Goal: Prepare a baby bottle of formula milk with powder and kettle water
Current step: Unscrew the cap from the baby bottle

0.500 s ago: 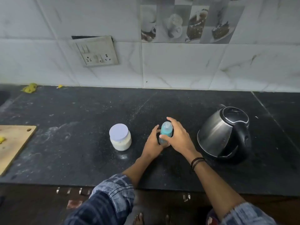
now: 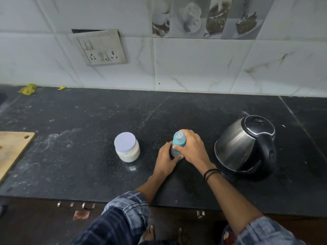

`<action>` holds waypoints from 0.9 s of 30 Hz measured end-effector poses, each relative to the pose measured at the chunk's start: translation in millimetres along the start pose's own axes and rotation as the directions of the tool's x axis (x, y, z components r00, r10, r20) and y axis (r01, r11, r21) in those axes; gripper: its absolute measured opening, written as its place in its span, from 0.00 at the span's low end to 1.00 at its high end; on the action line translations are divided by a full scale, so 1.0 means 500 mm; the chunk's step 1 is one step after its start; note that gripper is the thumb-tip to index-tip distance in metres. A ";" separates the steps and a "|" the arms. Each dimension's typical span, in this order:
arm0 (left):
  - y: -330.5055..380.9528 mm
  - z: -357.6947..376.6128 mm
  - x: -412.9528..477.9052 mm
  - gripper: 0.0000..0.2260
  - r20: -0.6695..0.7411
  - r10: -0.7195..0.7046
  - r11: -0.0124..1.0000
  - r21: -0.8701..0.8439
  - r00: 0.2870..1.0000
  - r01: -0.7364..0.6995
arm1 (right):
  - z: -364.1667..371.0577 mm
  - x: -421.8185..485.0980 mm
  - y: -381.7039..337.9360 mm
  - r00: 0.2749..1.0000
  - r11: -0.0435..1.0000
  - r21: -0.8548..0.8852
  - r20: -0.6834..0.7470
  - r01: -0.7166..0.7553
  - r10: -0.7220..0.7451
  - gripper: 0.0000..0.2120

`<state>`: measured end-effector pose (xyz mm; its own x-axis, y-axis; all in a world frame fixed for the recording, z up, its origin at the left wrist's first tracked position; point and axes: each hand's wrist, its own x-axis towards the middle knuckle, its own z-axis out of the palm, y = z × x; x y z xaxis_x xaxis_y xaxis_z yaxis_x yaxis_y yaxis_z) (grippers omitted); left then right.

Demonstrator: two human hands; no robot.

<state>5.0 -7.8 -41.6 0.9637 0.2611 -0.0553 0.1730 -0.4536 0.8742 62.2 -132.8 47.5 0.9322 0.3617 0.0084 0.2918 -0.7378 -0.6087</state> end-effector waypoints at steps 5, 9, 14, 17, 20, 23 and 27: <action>-0.009 0.008 0.000 0.27 -0.015 0.016 1.000 0.027 1.000 -0.016 | 0.001 0.012 -0.003 0.999 0.999 -0.004 0.009 -0.041 0.041 0.30; -0.016 0.012 -0.001 0.26 -0.029 0.039 0.998 0.049 0.999 -0.038 | 0.004 0.015 -0.002 0.999 0.999 0.011 -0.003 -0.041 0.041 0.29; -0.026 0.020 0.001 0.31 -0.063 0.035 0.995 0.091 0.997 -0.029 | 0.004 0.011 0.007 0.999 0.997 0.070 -0.029 -0.027 0.029 0.28; -0.031 0.021 0.004 0.31 -0.064 0.052 0.993 0.105 0.997 -0.045 | 0.002 0.012 0.007 0.999 0.997 0.073 -0.028 -0.022 0.024 0.29; -0.033 0.021 0.004 0.32 -0.066 0.060 0.993 0.101 0.996 -0.053 | 0.002 0.012 0.009 1.000 0.997 0.073 -0.023 -0.010 0.012 0.29; -0.036 0.022 0.004 0.31 -0.070 0.072 0.994 0.089 0.995 -0.065 | 0.002 0.012 0.013 1.000 0.996 0.089 -0.021 0.009 -0.007 0.30; -0.039 0.021 0.004 0.31 -0.072 0.076 0.994 0.081 0.995 -0.070 | 0.000 0.017 0.019 0.999 0.997 0.069 0.022 0.042 -0.044 0.33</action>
<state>5.6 -7.5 -63.7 0.9568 0.2871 0.0461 0.1213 -0.5380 0.8342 73.1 -136.9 41.9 0.9136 0.4062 0.0175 0.3154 -0.6807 -0.6612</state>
